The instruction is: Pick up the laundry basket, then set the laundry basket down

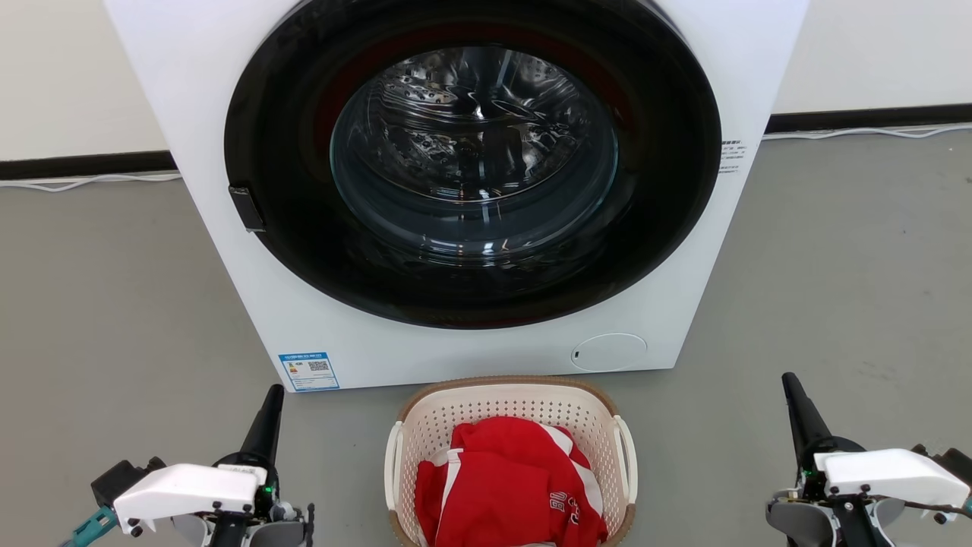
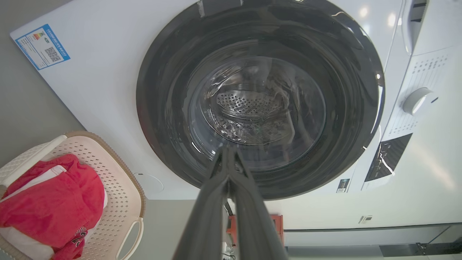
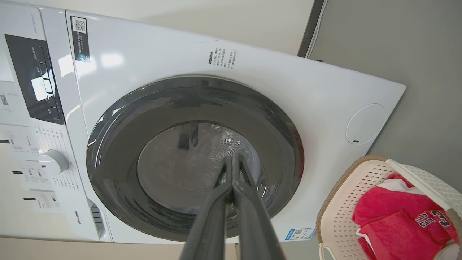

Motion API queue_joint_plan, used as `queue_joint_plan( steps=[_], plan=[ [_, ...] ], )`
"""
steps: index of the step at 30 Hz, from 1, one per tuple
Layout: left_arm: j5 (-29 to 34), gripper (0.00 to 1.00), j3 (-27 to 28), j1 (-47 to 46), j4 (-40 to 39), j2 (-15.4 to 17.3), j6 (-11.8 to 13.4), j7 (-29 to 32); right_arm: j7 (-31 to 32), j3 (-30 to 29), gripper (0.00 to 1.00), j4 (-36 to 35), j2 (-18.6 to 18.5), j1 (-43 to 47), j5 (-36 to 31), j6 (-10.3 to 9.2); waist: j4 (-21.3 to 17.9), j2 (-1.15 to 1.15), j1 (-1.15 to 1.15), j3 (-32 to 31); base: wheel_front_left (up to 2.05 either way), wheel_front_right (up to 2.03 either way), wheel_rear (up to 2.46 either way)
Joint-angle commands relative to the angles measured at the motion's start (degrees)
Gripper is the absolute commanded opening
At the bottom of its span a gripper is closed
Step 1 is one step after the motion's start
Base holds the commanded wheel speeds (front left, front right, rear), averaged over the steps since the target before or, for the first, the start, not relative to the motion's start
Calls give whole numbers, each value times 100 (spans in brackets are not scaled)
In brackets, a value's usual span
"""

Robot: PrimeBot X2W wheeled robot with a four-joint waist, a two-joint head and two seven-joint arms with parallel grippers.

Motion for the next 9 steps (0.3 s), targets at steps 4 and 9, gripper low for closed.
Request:
queue_joint_plan(
  steps=[4,9],
  plan=[
    [-327,0,243,-40,-263,31,-109,98,133,47,0,-282,-11,-81,414,38,0,0,0,5,0,0,0],
    [-610,0,315,-29,-351,15,-161,180,215,14,0,-366,1,-62,771,40,0,0,0,12,0,0,0]
  ],
)
